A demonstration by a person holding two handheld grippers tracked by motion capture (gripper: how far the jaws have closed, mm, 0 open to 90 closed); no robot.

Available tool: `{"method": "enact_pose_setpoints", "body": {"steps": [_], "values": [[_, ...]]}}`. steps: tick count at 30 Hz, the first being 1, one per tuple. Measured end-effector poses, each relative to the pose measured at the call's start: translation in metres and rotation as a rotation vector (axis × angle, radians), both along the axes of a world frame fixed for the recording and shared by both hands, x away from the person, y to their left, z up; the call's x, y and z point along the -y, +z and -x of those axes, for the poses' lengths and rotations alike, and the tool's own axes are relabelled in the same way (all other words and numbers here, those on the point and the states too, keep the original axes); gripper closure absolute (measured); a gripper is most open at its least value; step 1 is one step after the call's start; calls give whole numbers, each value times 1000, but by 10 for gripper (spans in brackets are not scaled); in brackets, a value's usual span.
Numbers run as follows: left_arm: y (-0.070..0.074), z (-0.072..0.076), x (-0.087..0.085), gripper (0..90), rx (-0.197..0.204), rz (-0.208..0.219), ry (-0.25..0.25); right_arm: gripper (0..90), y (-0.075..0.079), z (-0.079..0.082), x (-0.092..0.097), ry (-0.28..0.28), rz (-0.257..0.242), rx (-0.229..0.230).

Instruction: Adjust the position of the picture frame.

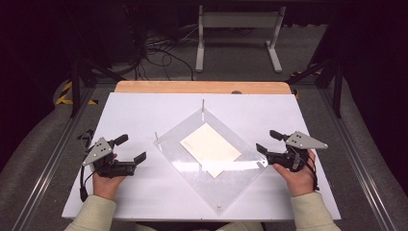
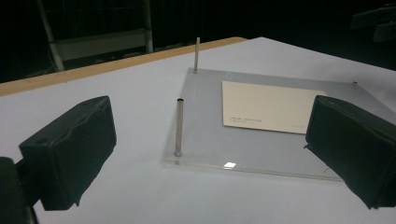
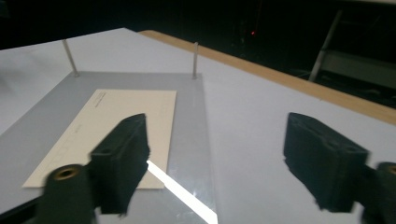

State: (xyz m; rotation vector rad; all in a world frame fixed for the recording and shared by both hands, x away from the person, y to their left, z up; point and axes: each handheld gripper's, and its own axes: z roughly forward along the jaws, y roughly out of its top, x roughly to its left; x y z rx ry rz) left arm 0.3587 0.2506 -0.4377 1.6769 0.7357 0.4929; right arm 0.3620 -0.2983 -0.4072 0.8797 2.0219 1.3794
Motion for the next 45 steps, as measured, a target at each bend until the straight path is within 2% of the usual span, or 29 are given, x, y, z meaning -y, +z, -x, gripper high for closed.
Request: {"method": "enact_pose_setpoints", "body": {"steps": [1, 3, 4, 5, 7, 12, 13, 15, 19, 20, 24, 28, 32, 36, 44, 45], "values": [[0, 0, 0, 25, 0, 0, 0, 315, 0, 0, 0, 0, 0, 0], [0, 0, 0, 27, -6, -7, 0, 347, -2, -2, 0, -13, 49, -43], [0, 0, 0, 29, -6, -11, -1, 384, -3, -3, 0, -17, 56, -54], [0, 0, 1, 32, -8, -17, -2, 452, -5, -4, 1, -17, 74, -84], [0, 0, 2, 49, -9, -26, 6, 523, -7, -7, 1, -23, 113, -126], [-1, 0, 4, 82, -27, -64, 21, 585, -13, -11, 2, -24, 147, -212], [-1, 0, 4, 90, -27, -64, 21, 585, -13, -11, 2, -24, 147, -212], [-1, 0, 5, 94, -31, -66, 22, 624, -17, -11, 3, -29, 169, -248], [0, -1, 5, 116, -35, -69, 14, 765, -21, -12, 6, -34, 198, -306], [0, -1, 5, 120, -35, -69, 14, 765, -21, -12, 6, -34, 198, -306], [0, -1, 7, 136, -37, -74, 12, 850, -27, -13, 9, -51, 238, -364], [0, -2, 8, 160, -41, -74, 10, 884, -32, -14, 13, -70, 266, -415], [-1, -3, 8, 166, -46, -75, 11, 892, -34, -14, 15, -91, 263, -441], [-1, -4, 9, 180, -49, -89, 15, 894, -35, -13, 16, -95, 250, -445], [0, -3, 12, 260, -60, -105, 18, 896, -35, -9, 11, -107, 242, -459], [0, -4, 12, 271, -62, -117, 20, 896, -35, -7, 8, -99, 245, -462]]}}
